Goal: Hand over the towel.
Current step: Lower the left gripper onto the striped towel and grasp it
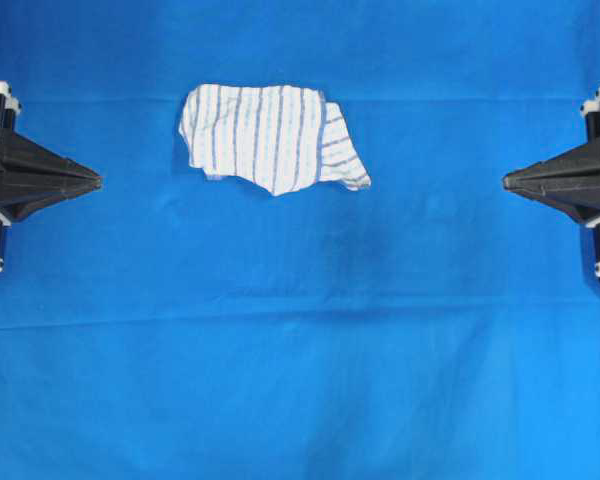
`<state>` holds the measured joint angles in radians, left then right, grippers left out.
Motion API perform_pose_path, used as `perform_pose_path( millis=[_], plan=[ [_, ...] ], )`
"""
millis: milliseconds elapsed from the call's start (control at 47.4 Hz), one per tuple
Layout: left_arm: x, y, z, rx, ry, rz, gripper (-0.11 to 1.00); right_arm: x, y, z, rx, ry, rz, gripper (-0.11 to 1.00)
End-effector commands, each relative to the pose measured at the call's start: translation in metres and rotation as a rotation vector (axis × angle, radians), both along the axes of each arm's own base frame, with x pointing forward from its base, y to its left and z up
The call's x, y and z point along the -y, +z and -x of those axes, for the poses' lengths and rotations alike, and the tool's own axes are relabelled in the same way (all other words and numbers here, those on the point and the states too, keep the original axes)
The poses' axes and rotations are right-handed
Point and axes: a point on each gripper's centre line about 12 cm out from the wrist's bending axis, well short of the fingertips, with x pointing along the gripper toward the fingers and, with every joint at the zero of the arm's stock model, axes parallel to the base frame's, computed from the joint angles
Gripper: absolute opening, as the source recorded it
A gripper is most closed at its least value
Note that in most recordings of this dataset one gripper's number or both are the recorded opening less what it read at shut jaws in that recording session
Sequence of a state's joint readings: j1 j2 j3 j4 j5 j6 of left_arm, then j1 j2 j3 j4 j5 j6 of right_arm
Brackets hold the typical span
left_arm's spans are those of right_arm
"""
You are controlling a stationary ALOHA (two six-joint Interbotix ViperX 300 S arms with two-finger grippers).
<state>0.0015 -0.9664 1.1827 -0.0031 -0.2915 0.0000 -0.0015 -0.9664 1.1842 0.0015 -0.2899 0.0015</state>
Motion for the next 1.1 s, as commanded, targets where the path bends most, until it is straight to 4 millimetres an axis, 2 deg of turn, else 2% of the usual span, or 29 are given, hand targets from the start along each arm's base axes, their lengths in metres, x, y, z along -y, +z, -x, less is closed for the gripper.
perform_pose_path(
  millis=[0,295,506,590,633,696,822,907,970,1075],
  plan=[
    [0.0,0.007,-0.003,0.017,0.004,0.001,0.0,0.0,0.012,-0.003,0.031,0.0,0.012,0.0],
    [-0.008,0.014,-0.009,0.023,0.039,0.002,0.0,0.0,0.011,-0.004,0.008,0.0,0.005,0.0],
    [-0.032,0.01,-0.036,-0.055,0.137,0.003,0.01,0.0,0.01,-0.004,0.0,0.0,0.003,0.0],
    [-0.044,0.002,-0.05,-0.107,0.18,0.009,0.02,0.0,0.008,-0.005,-0.009,0.0,0.001,0.0],
    [-0.05,-0.004,-0.055,-0.139,0.196,0.013,0.08,0.0,0.008,-0.005,-0.014,0.0,0.0,0.0],
    [-0.058,-0.014,-0.066,-0.196,0.217,0.021,0.25,0.0,0.006,-0.005,-0.02,0.0,-0.002,0.0],
    [-0.072,-0.038,-0.092,-0.327,0.244,0.04,0.64,0.0,0.006,-0.006,-0.023,0.0,0.0,0.0],
    [-0.08,-0.059,-0.108,-0.41,0.254,0.052,0.84,0.0,0.005,-0.006,-0.029,0.0,-0.002,0.0],
    [-0.086,-0.082,-0.119,-0.487,0.262,0.064,0.92,0.0,0.003,-0.007,-0.035,0.0,-0.005,0.0],
    [-0.093,-0.117,-0.13,-0.598,0.268,0.082,0.93,0.0,0.001,-0.008,-0.044,0.0,-0.006,0.0]
  ],
)
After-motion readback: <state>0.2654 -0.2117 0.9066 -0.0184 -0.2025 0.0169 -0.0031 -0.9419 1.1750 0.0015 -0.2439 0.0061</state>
